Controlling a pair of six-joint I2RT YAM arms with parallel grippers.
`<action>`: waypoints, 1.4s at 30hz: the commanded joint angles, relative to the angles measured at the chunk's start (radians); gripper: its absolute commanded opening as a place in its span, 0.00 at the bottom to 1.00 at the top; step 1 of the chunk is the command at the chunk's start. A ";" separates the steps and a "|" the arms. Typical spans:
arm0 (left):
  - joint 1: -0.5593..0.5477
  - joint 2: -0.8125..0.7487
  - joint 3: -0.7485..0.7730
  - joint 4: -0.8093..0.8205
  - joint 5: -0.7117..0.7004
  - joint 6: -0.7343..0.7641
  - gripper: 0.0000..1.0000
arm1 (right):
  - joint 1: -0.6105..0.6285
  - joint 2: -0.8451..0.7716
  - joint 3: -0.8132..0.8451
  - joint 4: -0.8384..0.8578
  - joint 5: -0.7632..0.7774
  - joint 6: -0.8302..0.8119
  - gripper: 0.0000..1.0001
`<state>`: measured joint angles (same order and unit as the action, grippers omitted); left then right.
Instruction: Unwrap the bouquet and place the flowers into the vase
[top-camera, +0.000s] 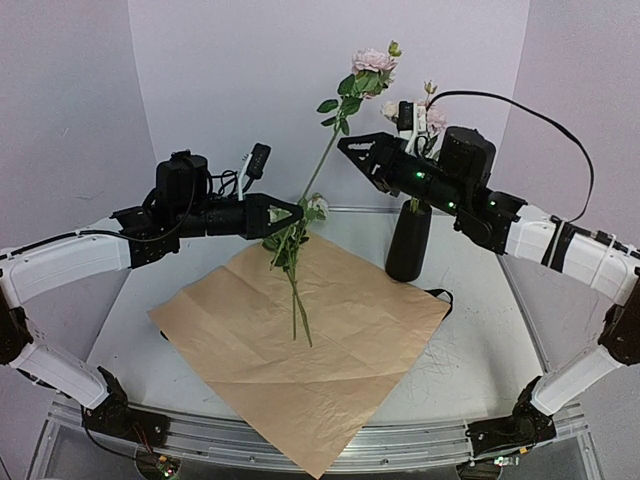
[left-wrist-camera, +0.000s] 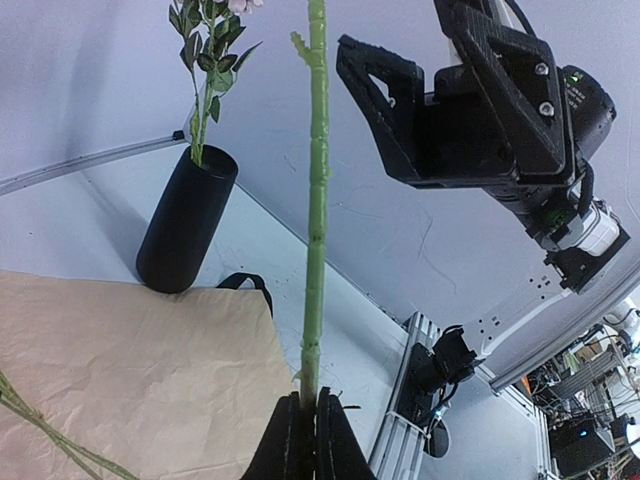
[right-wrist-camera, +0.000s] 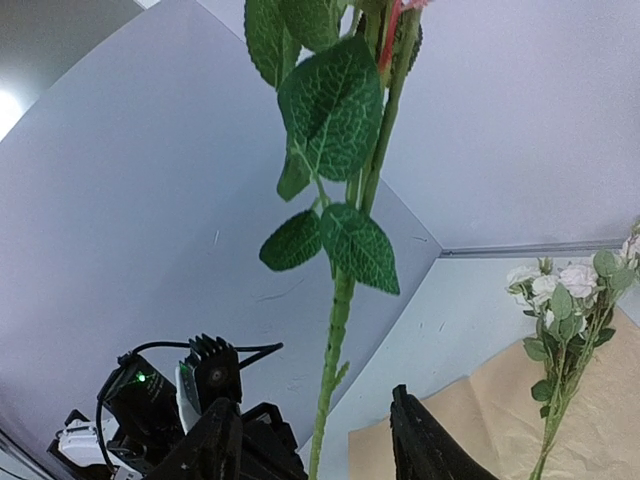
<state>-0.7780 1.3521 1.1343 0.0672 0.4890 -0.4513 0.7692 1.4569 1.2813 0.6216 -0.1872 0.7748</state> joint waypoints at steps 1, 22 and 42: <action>0.000 -0.031 0.006 0.071 0.068 -0.013 0.05 | 0.002 0.014 0.081 0.025 0.047 -0.043 0.50; -0.004 -0.058 -0.024 0.080 0.152 0.012 0.06 | 0.002 0.047 0.148 -0.016 0.086 -0.038 0.41; -0.006 0.091 -0.130 0.080 -0.065 0.015 0.89 | 0.000 -0.178 -0.054 -0.214 0.583 -0.387 0.00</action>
<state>-0.7826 1.4183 1.0225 0.1206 0.5142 -0.4457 0.7730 1.3646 1.2410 0.4421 0.1341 0.5805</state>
